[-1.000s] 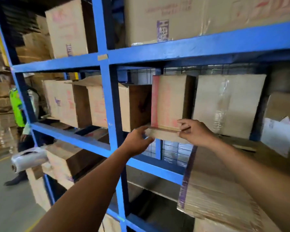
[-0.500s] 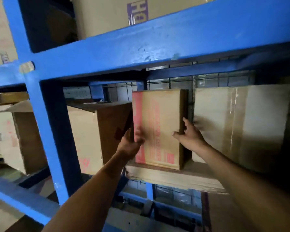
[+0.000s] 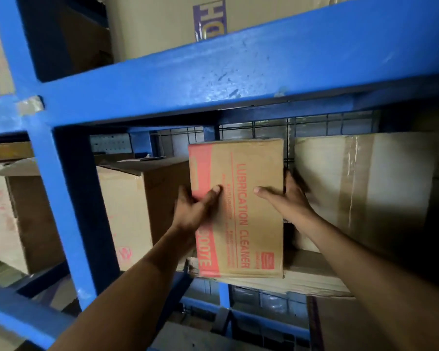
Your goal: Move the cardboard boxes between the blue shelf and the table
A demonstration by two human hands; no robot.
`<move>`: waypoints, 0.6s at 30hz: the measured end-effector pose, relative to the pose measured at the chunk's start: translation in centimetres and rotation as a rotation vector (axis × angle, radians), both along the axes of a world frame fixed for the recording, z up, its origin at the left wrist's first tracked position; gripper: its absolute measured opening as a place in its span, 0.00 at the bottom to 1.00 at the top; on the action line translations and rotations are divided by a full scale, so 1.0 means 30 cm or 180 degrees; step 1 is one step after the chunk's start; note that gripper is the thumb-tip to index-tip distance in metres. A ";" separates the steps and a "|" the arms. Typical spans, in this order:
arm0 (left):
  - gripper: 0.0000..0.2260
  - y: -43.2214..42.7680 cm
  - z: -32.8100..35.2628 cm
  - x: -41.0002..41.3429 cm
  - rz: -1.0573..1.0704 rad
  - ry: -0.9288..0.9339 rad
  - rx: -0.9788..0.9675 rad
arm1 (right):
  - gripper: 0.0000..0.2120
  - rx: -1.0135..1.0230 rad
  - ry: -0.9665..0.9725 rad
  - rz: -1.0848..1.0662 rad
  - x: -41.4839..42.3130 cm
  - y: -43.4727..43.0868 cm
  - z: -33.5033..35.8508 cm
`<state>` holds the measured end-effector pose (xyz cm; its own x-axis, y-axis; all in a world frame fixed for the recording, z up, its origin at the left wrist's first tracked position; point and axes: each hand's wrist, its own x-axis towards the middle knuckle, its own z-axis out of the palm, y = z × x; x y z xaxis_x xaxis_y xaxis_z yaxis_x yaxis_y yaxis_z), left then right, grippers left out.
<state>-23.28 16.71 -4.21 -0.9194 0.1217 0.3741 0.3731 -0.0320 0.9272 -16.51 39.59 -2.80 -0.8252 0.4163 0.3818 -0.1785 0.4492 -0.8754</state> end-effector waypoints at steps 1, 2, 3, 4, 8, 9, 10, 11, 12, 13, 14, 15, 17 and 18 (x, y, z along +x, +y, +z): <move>0.44 -0.022 0.015 0.046 -0.0142 -0.0004 0.0085 | 0.55 -0.0058 -0.0008 0.0073 0.035 -0.012 0.003; 0.44 -0.040 0.030 0.097 -0.0222 0.0001 0.0097 | 0.60 -0.0144 0.0005 0.0143 0.085 -0.034 0.012; 0.42 -0.059 0.044 0.158 -0.0239 0.0017 0.0073 | 0.66 -0.0255 0.0006 0.0220 0.131 -0.050 0.014; 0.39 -0.078 0.050 0.222 -0.0193 0.0023 0.0044 | 0.69 -0.0341 0.0032 0.0300 0.191 -0.074 0.019; 0.39 -0.162 0.053 0.468 -0.0108 0.0284 -0.0239 | 0.69 -0.0386 0.0098 0.0599 0.457 -0.146 0.017; 0.41 -0.186 0.050 0.530 -0.0149 0.0325 -0.0281 | 0.69 -0.0360 0.0094 0.0637 0.527 -0.160 0.015; 0.41 -0.208 0.049 0.591 -0.0191 0.0386 -0.0288 | 0.70 -0.0342 0.0095 0.0658 0.596 -0.175 0.013; 0.40 -0.228 0.050 0.652 -0.0222 0.0424 -0.0279 | 0.71 -0.0311 0.0093 0.0657 0.663 -0.191 0.014; 0.39 -0.245 0.050 0.711 -0.0249 0.0441 -0.0270 | 0.71 -0.0261 0.0078 0.0633 0.727 -0.205 0.014; 0.39 -0.261 0.054 0.774 -0.0272 0.0454 -0.0266 | 0.71 -0.0228 0.0062 0.0603 0.787 -0.217 0.015; 0.40 -0.277 0.057 0.829 -0.0266 0.0447 -0.0300 | 0.72 -0.0197 0.0067 0.0592 0.848 -0.229 0.019; 0.41 -0.290 0.064 0.886 -0.0271 0.0426 -0.0325 | 0.71 -0.0183 0.0079 0.0578 0.901 -0.235 0.018; 0.43 -0.312 0.076 0.976 -0.0281 0.0367 -0.0330 | 0.68 -0.0132 0.0148 0.0575 0.998 -0.248 0.017; 0.43 -0.323 0.077 1.015 -0.0273 0.0339 -0.0346 | 0.67 -0.0108 0.0149 0.0593 1.037 -0.253 0.012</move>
